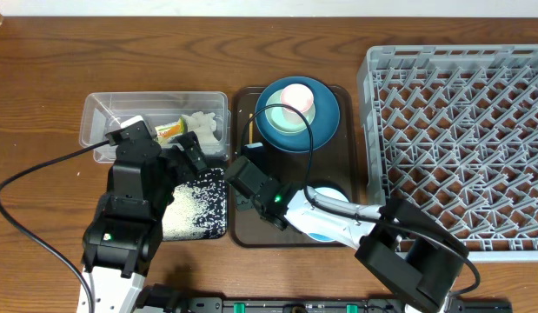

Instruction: Sort waste into correct bins and load items into the dishwasher rack

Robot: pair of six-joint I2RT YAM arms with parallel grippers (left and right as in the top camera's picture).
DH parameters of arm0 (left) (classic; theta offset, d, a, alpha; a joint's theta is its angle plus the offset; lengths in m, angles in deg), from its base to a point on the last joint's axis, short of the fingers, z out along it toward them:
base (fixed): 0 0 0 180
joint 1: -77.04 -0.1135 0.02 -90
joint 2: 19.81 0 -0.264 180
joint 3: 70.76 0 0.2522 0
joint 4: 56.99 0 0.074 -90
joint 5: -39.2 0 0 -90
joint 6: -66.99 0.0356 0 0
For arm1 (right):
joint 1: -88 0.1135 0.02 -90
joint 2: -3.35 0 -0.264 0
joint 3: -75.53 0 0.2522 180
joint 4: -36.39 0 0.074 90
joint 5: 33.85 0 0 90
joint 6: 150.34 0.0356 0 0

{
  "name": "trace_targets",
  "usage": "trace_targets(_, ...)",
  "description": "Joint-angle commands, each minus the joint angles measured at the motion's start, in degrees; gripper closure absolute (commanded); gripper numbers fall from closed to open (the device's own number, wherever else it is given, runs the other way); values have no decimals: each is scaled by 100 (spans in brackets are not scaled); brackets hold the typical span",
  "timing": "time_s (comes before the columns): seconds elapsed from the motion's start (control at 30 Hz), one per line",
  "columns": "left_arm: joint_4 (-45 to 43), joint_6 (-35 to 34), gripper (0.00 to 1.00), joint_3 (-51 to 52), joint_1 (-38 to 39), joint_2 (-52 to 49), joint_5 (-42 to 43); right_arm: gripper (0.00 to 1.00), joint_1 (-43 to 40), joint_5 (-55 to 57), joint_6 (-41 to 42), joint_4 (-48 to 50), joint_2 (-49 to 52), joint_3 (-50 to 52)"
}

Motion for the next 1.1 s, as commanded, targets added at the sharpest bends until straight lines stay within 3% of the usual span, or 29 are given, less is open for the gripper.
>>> trace_targets(0.0,-7,-52,2,22,-26,-2,-111,94,68,251,-74,-50,-59,4)
trace_targets(1.07,-7,-52,2,22,-26,-2,-111,97,63,-111,122,151,227,4)
